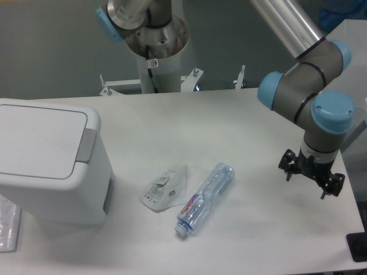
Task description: Open the trash can
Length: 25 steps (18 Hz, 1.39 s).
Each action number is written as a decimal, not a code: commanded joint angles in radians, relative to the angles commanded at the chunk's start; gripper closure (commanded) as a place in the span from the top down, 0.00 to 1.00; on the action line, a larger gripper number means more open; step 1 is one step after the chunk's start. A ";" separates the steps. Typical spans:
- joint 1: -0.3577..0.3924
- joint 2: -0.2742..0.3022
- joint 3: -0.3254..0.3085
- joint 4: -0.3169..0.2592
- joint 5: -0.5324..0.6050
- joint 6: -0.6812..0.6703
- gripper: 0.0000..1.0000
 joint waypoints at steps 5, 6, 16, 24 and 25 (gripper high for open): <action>0.002 0.003 -0.012 0.000 -0.018 -0.003 1.00; 0.002 0.003 -0.012 0.000 -0.028 -0.009 1.00; -0.028 0.070 0.006 -0.017 -0.314 -0.481 1.00; -0.159 0.214 0.005 -0.087 -0.327 -0.735 1.00; -0.176 0.247 0.005 -0.125 -0.330 -0.736 1.00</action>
